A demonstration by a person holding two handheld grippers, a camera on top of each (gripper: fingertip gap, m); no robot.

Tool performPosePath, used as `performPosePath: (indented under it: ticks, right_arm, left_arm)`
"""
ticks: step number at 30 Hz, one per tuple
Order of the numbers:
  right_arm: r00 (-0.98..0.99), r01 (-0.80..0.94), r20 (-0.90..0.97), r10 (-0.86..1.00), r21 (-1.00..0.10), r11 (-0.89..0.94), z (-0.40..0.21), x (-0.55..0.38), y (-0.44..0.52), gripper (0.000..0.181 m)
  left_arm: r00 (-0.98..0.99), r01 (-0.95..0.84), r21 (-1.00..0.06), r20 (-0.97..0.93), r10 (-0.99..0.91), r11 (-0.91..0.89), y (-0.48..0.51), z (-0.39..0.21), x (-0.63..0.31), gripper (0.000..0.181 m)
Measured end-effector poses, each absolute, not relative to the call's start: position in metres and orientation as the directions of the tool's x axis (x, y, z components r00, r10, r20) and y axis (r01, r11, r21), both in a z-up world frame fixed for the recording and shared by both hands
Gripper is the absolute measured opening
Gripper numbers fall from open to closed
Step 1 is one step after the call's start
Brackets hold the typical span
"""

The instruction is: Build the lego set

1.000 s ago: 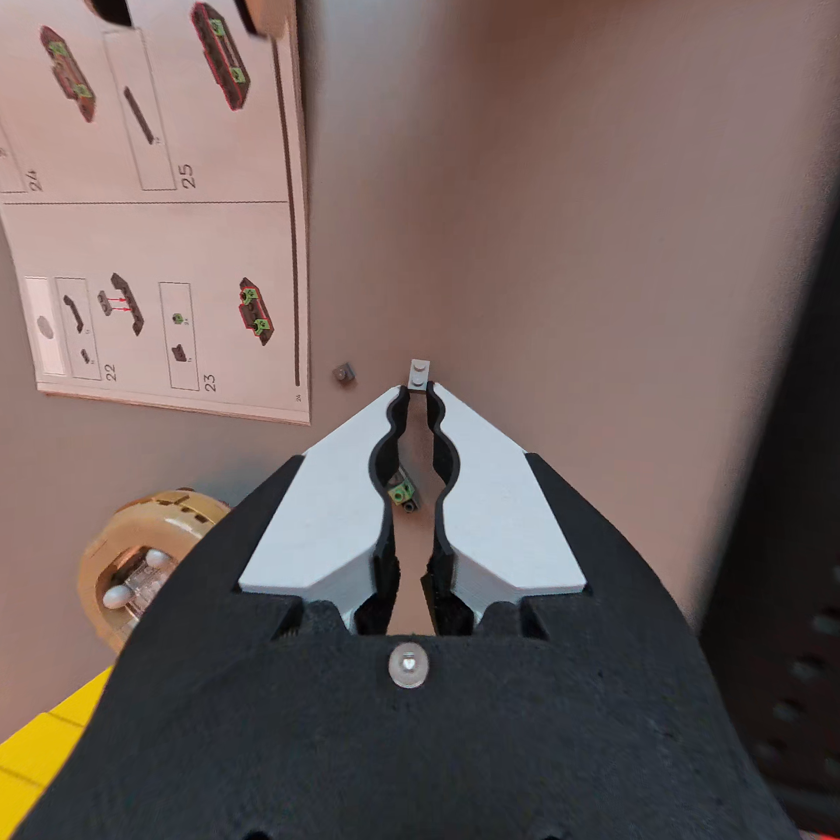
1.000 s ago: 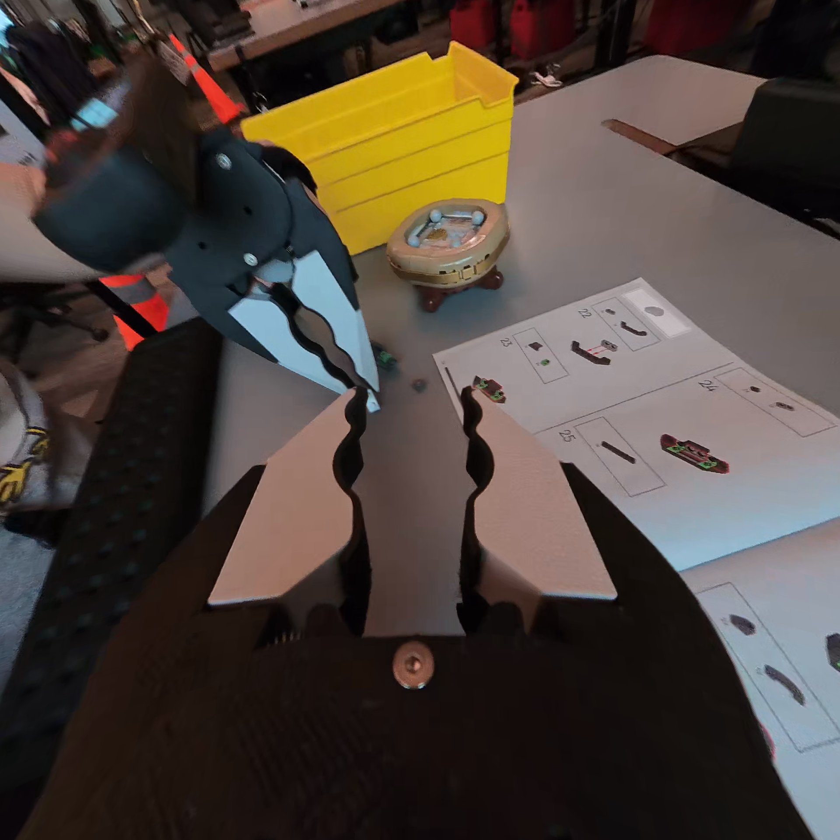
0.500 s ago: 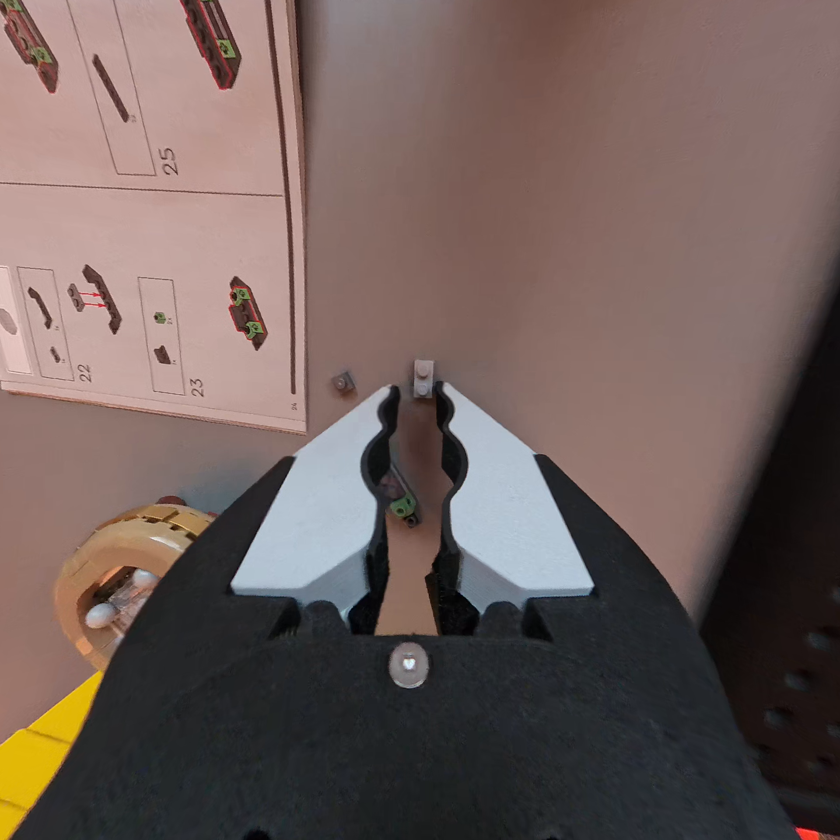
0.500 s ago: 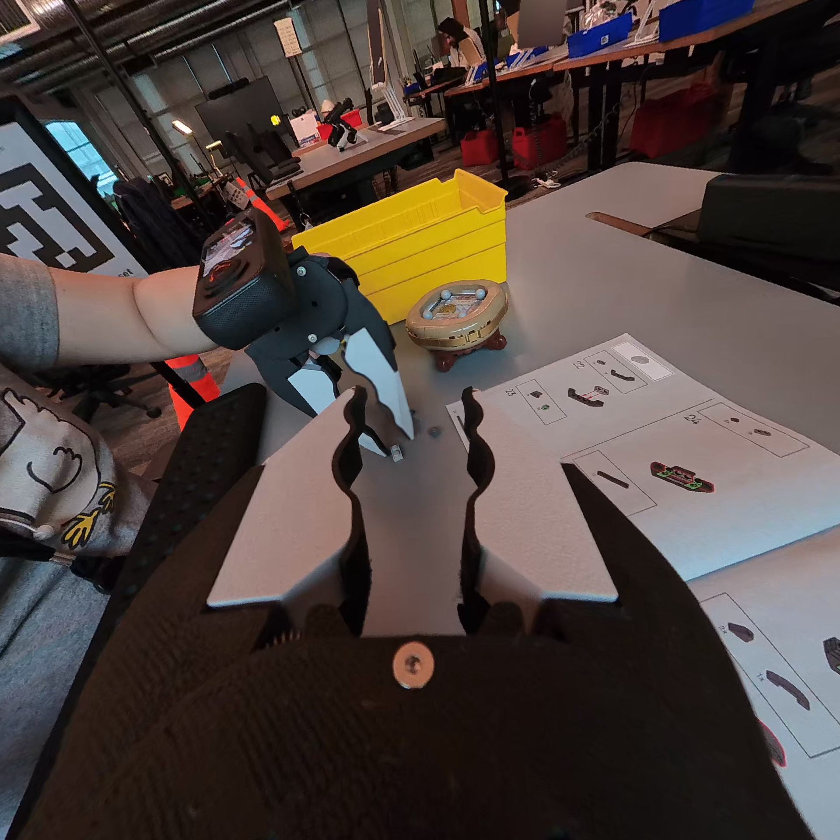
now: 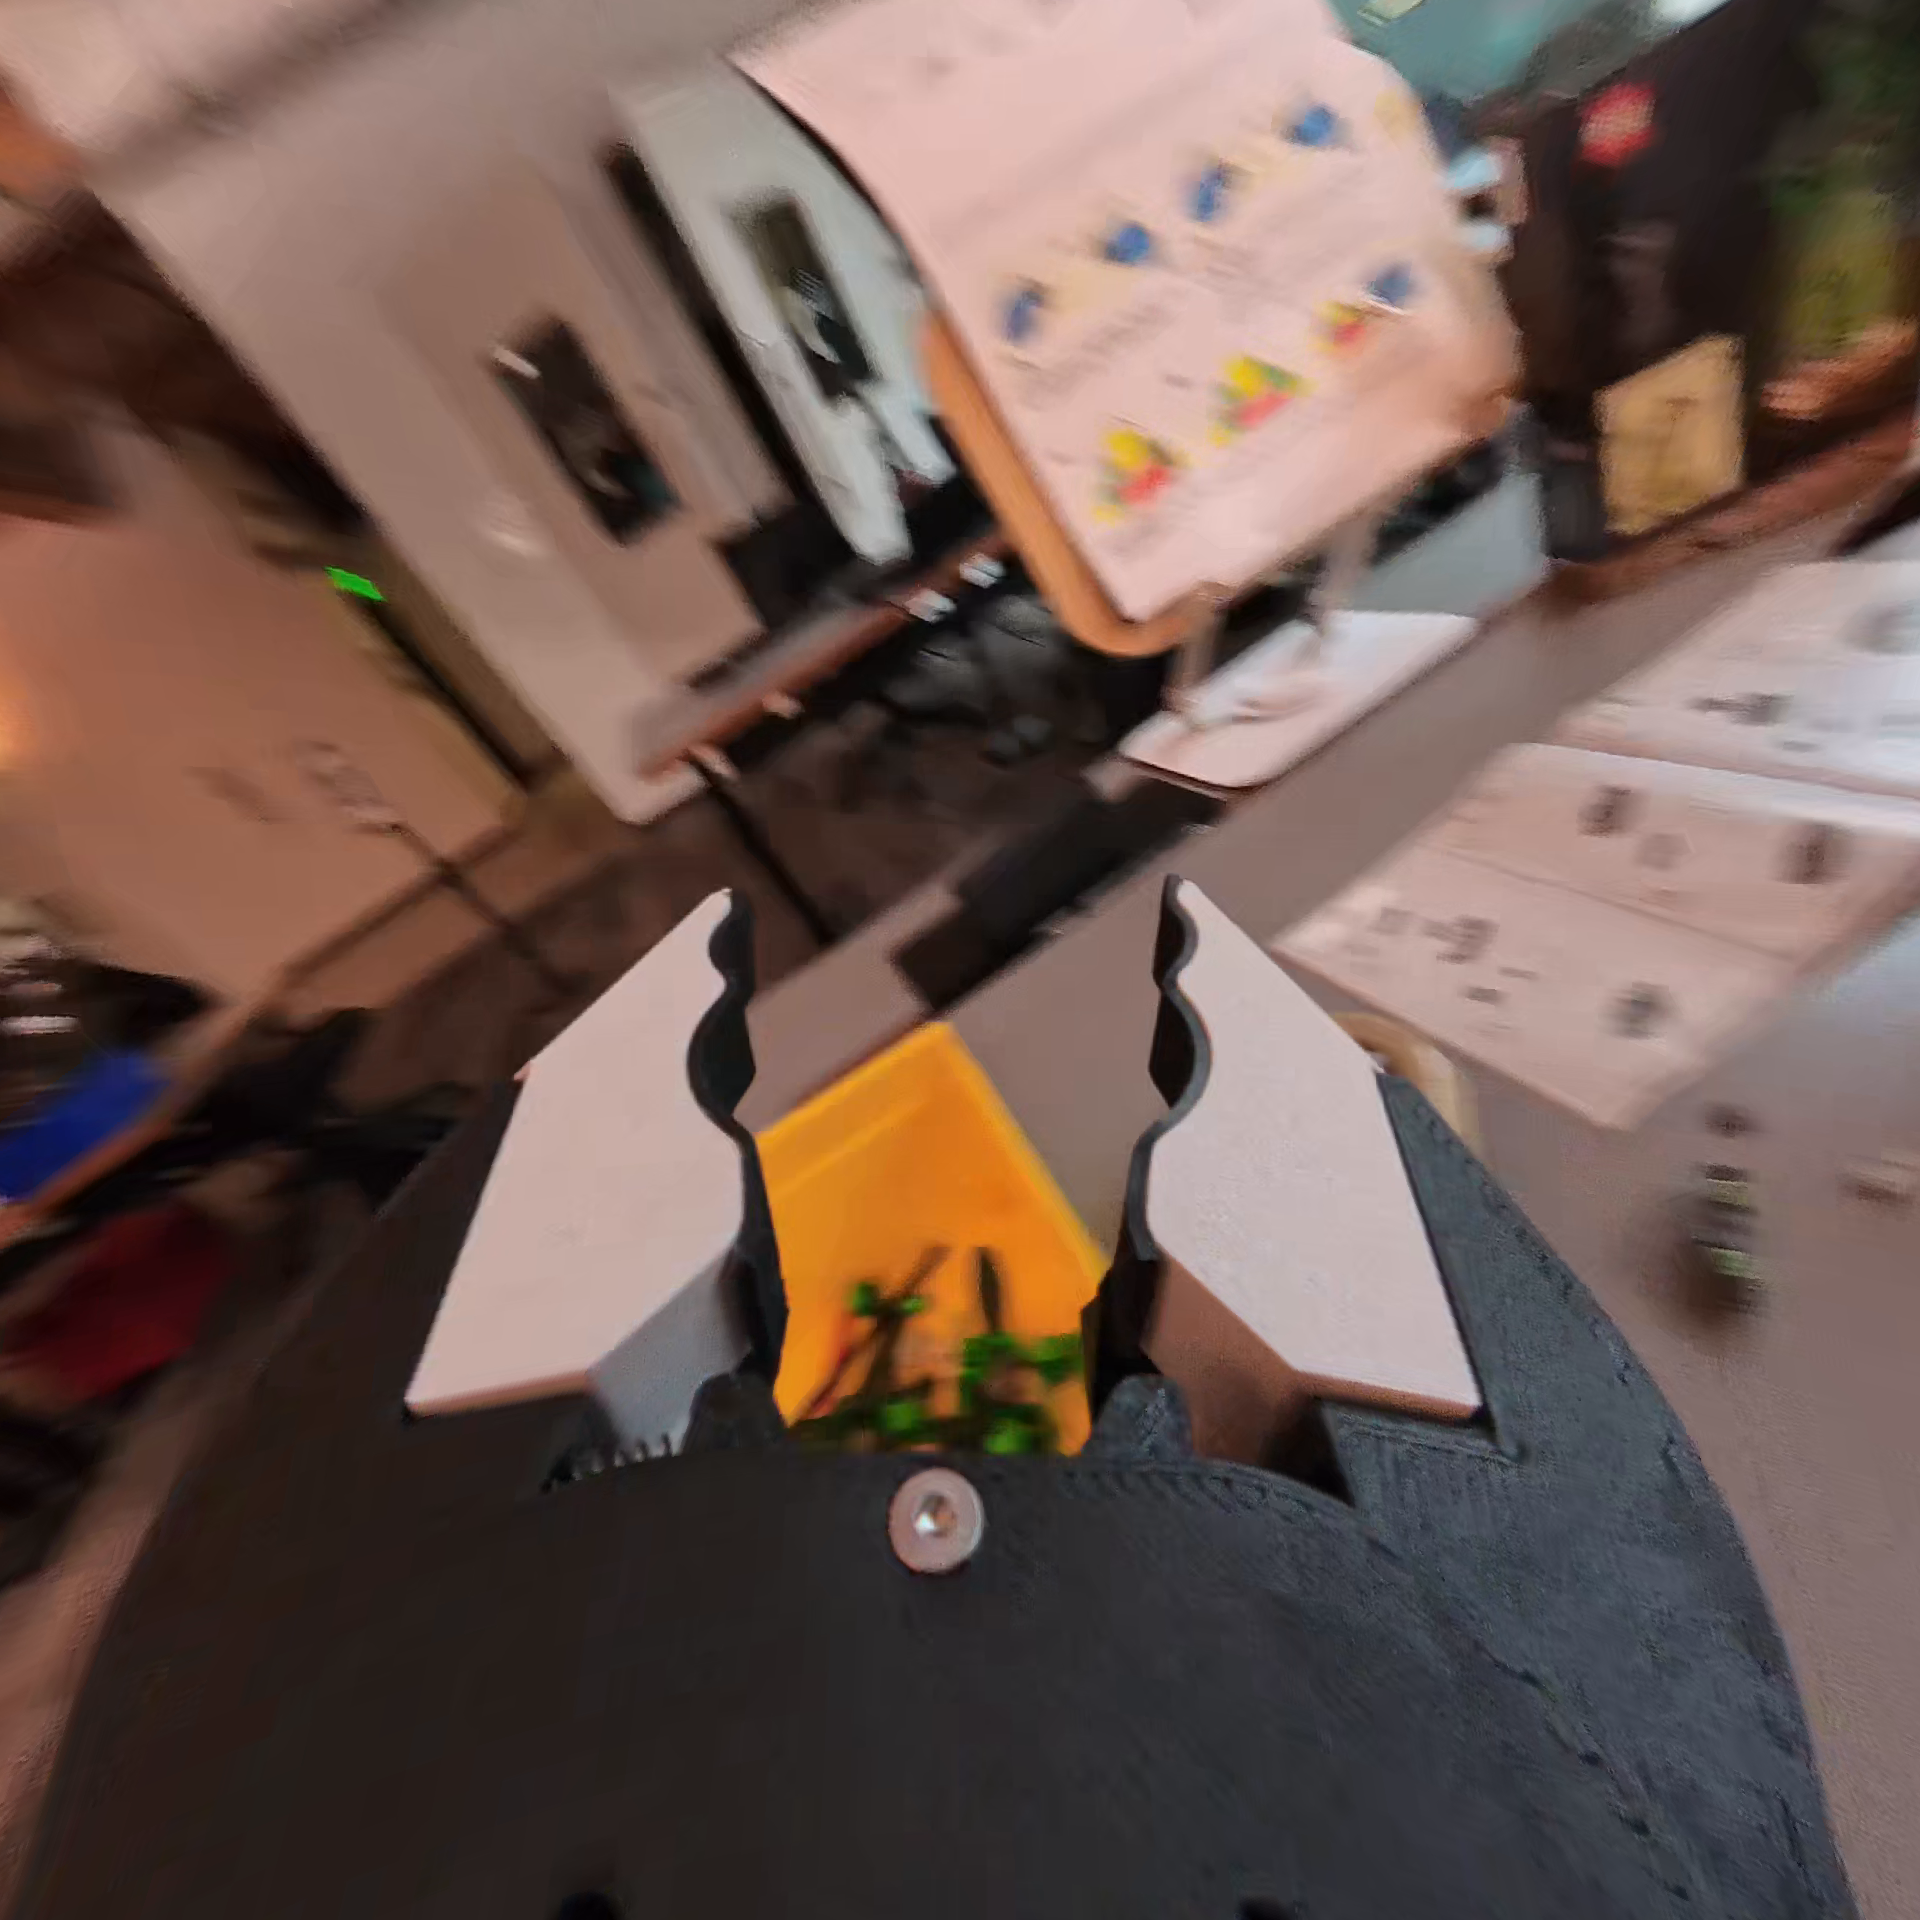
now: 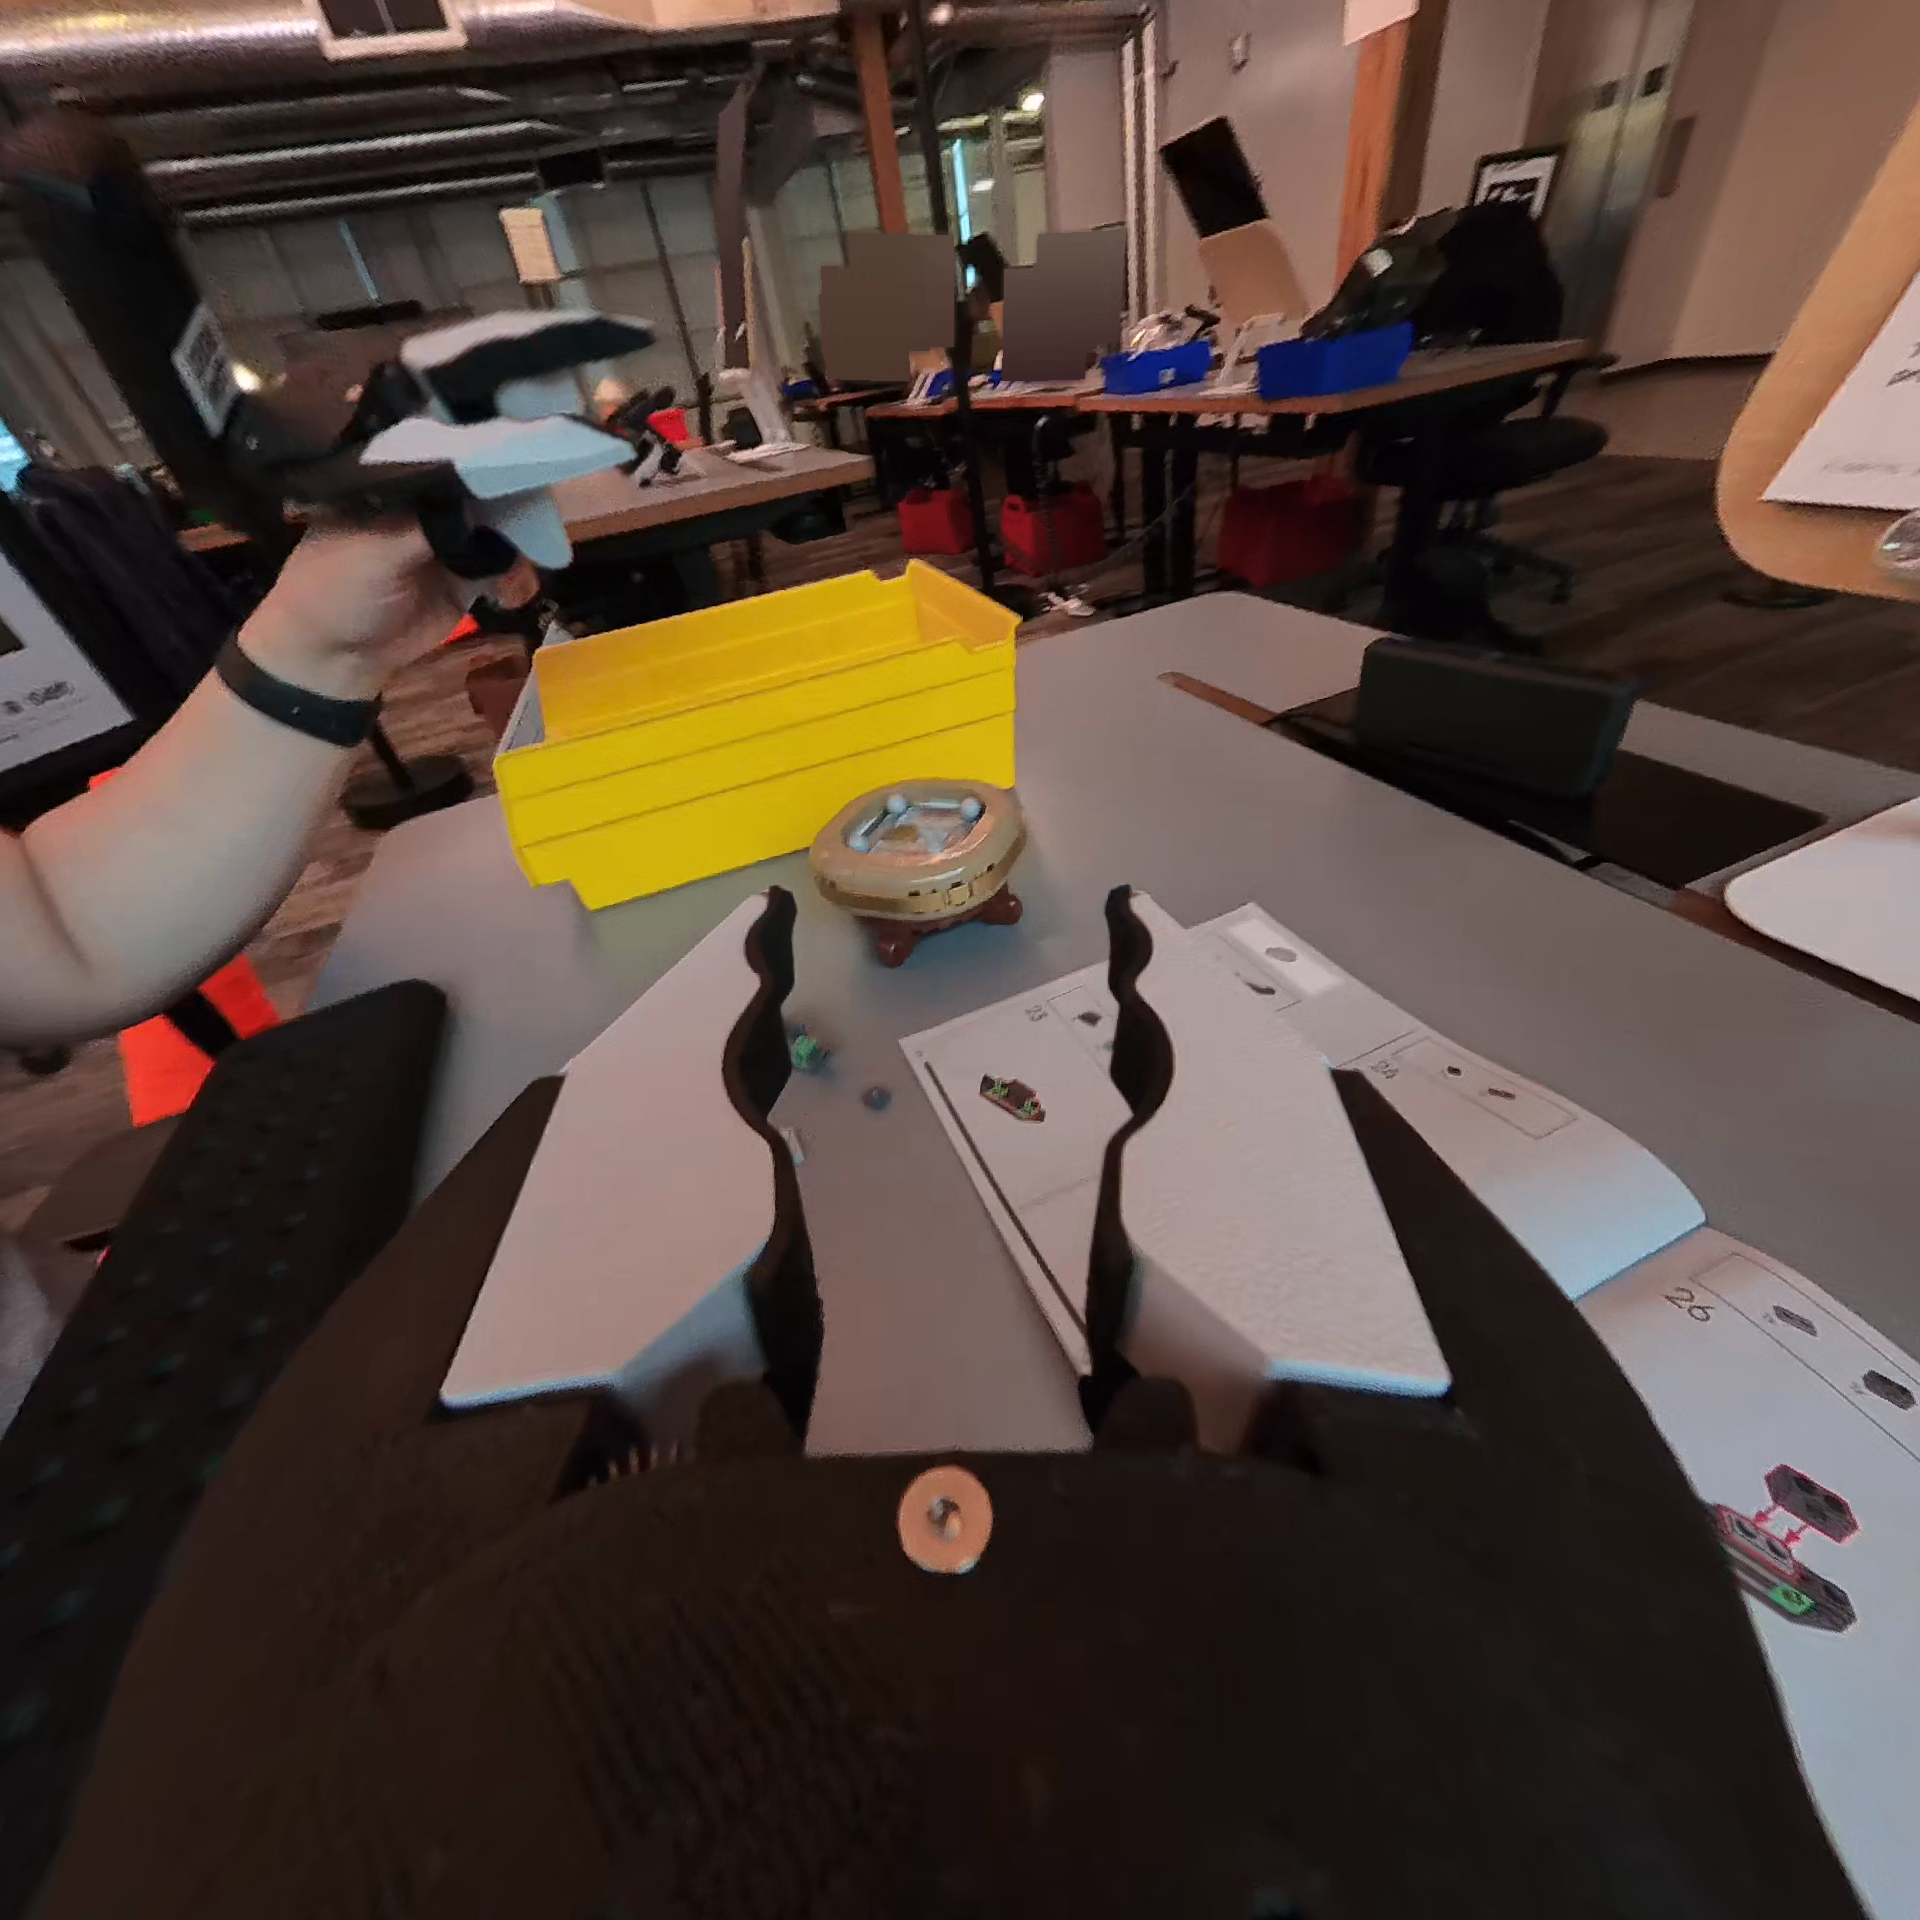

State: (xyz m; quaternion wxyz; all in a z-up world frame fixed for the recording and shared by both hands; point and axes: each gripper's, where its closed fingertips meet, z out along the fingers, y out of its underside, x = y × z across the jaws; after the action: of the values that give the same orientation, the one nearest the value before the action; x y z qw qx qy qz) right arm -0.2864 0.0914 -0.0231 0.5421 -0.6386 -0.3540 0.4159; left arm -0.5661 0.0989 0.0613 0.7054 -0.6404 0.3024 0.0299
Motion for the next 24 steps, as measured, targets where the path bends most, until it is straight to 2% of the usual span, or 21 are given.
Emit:
performPosePath:
  ticks: [2, 4, 7, 11, 21, 24]
  right_arm:
    - [0.422, -0.04, -0.166, 0.891, -0.985, -0.165, -0.019, -0.289, 0.095, 0.057]
    - [0.438, -0.062, -0.179, 0.881, -0.984, -0.17, -0.019, -0.29, 0.098, 0.055]
    - [0.473, -0.035, -0.167, 0.865, -0.985, -0.171, -0.028, -0.291, 0.105, 0.055]
    - [0.462, 0.004, -0.178, 0.869, -0.979, -0.202, -0.04, -0.295, 0.105, 0.048]
    - [0.458, 0.016, -0.202, 0.866, -0.972, -0.235, -0.05, -0.298, 0.109, 0.042]
    - [0.462, 0.018, -0.205, 0.863, -0.971, -0.24, -0.053, -0.296, 0.111, 0.038]
  left_arm:
    - [0.844, -0.436, -0.887, -0.462, -0.272, 0.153, 0.095, 0.061, -0.604, 0.069]
    - [0.873, -0.425, -0.903, -0.427, -0.235, 0.062, 0.093, 0.048, -0.637, 0.076]
    - [0.899, -0.404, -0.915, -0.397, -0.186, 0.0, 0.086, 0.032, -0.672, 0.075]
    - [0.921, -0.351, -0.931, -0.323, -0.218, -0.101, 0.081, 0.003, -0.695, 0.075]
    - [0.887, -0.41, -0.856, -0.296, -0.354, -0.313, 0.077, -0.042, -0.708, 0.056]
    - [0.869, -0.441, -0.834, -0.305, -0.39, -0.331, 0.075, -0.048, -0.705, 0.056]
